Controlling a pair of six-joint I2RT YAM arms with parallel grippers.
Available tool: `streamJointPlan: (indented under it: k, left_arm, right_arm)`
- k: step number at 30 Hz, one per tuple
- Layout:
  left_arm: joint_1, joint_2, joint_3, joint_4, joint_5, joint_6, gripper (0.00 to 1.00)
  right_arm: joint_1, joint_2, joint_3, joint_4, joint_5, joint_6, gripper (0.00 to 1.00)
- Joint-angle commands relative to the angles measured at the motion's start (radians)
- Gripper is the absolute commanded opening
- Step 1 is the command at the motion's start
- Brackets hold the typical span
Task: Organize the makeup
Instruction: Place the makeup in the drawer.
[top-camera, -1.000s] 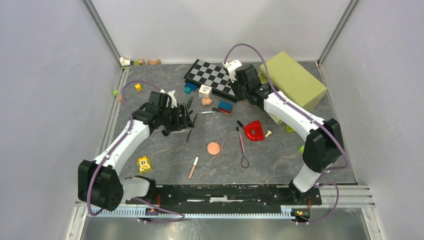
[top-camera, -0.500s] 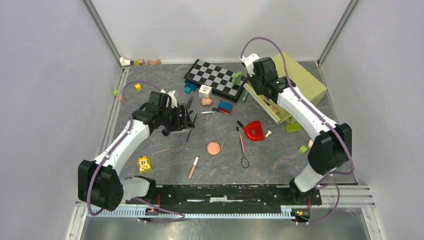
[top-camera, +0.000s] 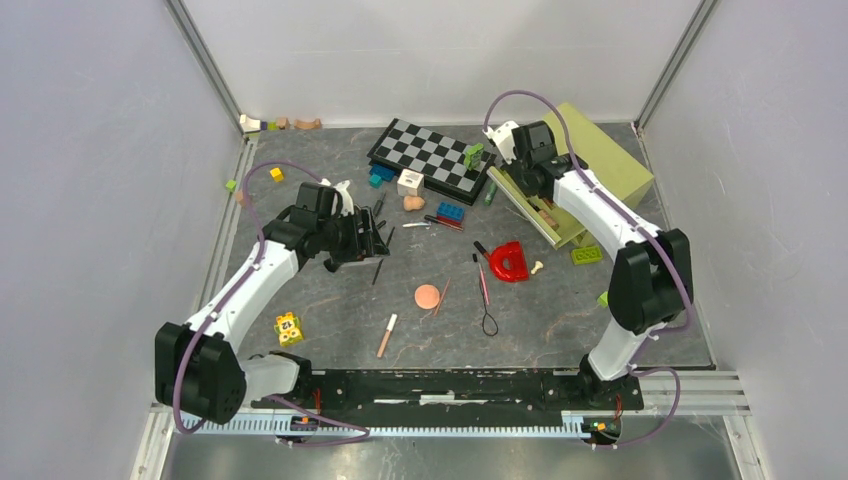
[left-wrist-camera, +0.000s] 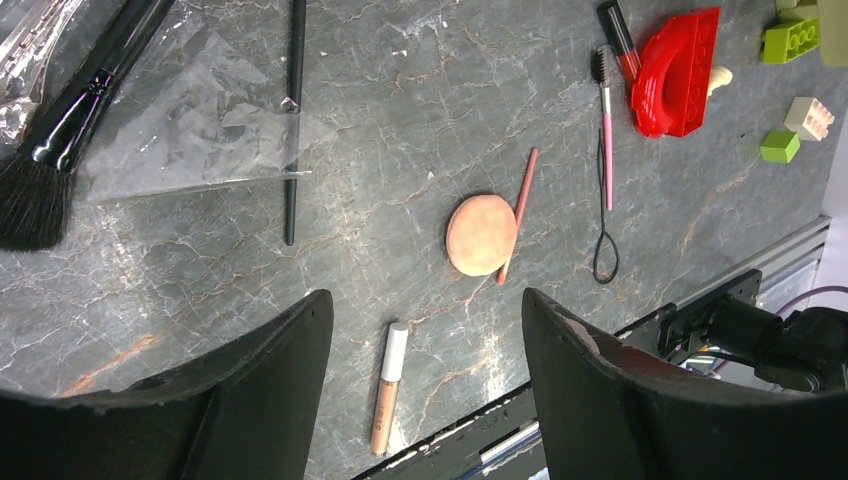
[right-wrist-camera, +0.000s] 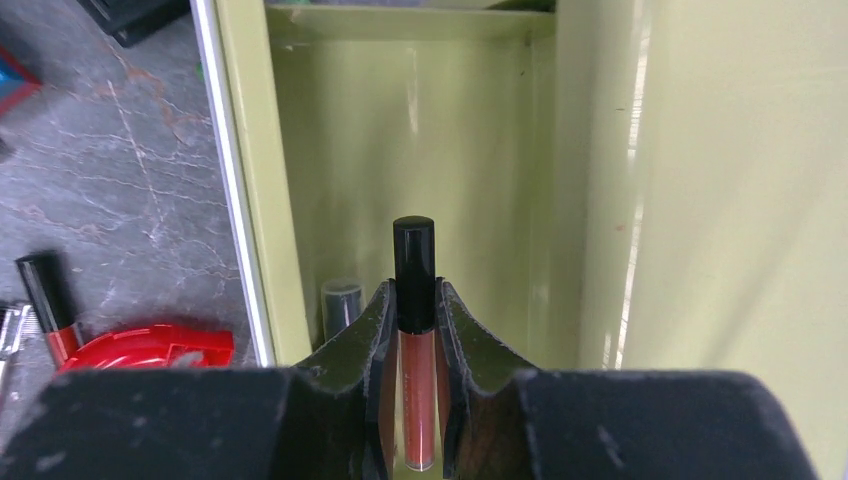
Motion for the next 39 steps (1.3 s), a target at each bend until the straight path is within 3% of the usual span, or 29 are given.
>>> streamJointPlan:
  k: [1,25,39]
  left_arm:
    - [0.005,-0.036,0.012,0.027,0.009,0.033,0.76]
    - [0.013,-0.049,0.009,0.026,-0.005,0.035,0.77]
    - [0.020,-0.046,0.010,0.027,0.002,0.036,0.79]
  right_arm:
    - [-0.013,0.047,-0.020,0.040,-0.002,-0.024,0.12]
    - [-0.023,0.130,-0.151,0.115,0.048,0.000,0.20]
    - [-0.024,0.074,-0.100,0.094,0.023,0.022,0.47]
